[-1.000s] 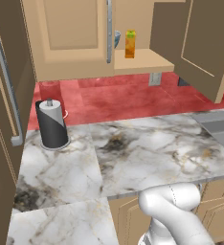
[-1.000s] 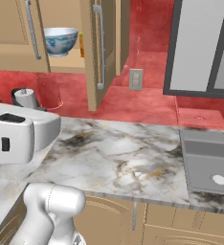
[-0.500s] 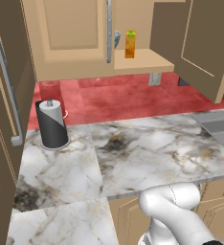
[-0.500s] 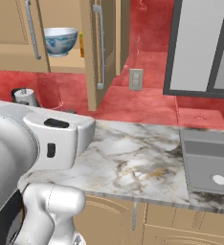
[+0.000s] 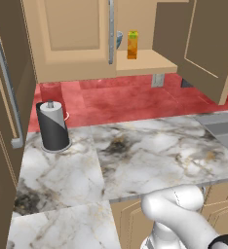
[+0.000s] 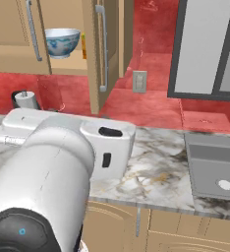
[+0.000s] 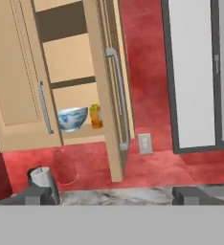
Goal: Pick the mug and place it in the sink. Pick the bowl and place it in the open cabinet and then close the cabinet.
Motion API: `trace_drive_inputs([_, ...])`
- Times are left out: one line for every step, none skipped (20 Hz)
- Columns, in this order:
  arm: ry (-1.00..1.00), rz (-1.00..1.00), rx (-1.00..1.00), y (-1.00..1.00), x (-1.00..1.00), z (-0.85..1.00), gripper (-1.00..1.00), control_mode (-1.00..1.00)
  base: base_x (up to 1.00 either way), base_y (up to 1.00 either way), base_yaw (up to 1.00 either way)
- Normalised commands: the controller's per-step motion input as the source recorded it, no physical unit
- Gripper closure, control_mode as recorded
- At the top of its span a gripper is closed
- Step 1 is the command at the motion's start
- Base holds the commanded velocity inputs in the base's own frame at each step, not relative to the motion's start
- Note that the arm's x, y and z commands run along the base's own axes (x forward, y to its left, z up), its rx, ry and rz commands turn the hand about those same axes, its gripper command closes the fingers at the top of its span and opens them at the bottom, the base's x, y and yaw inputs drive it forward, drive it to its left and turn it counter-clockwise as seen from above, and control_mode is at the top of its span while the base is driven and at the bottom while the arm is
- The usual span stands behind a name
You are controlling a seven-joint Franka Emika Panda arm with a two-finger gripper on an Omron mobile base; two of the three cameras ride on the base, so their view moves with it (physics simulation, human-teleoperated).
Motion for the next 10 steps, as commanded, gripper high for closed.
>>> trace_drive_inputs([-0.02, 0.11, 0.00, -0.32, 0.00, 0.00, -1.00, -1.00, 0.00, 0.00, 0.00])
trace_drive_inputs([-0.02, 0.12, 0.00, -0.33, 0.00, 0.00, -1.00, -1.00, 0.00, 0.00, 0.00])
trace_drive_inputs([-0.02, 0.12, 0.00, -0.34, 0.02, -0.01, -1.00, -1.00, 0.00, 0.00, 0.00])
trace_drive_inputs([-0.01, 0.13, 0.00, -0.38, 0.02, -0.02, -1.00, -1.00, 0.00, 0.00, 0.00])
trace_drive_inputs([-0.02, 0.13, 0.00, -0.38, 0.03, 0.00, -1.00, -1.00, 0.00, 0.00, 0.00])
trace_drive_inputs([-0.02, 0.13, 0.00, -0.39, 0.03, 0.00, -1.00, -1.00, 0.00, 0.00, 0.00])
trace_drive_inputs([-0.02, 0.13, 0.00, -0.37, 0.03, 0.00, -1.00, -1.00, 0.00, 0.00, 0.00])
trace_drive_inputs([-0.02, 0.14, 0.00, -0.36, 0.06, 0.00, -1.00, -1.00, 0.00, 0.00, 0.00])
trace_drive_inputs([-0.03, 0.14, 0.00, -0.32, 0.10, 0.00, -1.00, -1.00, 0.00, 0.00, 0.00])
trace_drive_inputs([-0.04, 0.15, 0.00, -0.28, 0.14, 0.00, -1.00, -1.00, 0.00, 0.00, 0.00])
